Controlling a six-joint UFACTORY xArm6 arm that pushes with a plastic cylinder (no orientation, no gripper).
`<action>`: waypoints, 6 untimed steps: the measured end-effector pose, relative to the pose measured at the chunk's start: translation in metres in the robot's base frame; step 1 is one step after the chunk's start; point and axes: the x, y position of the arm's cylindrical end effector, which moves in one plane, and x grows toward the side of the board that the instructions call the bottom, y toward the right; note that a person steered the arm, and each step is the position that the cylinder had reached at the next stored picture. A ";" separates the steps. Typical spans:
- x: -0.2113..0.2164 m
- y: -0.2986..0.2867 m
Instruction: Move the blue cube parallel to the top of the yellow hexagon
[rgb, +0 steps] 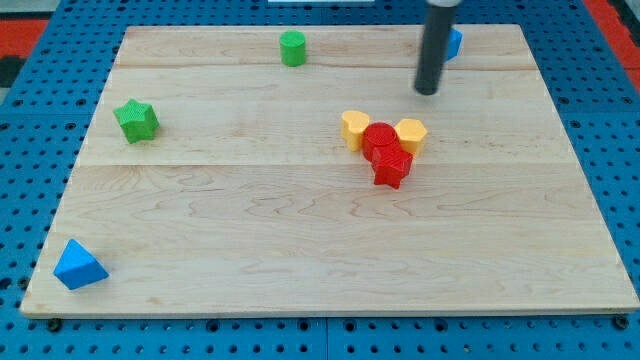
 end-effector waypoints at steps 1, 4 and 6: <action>-0.001 0.019; -0.019 0.059; -0.102 0.098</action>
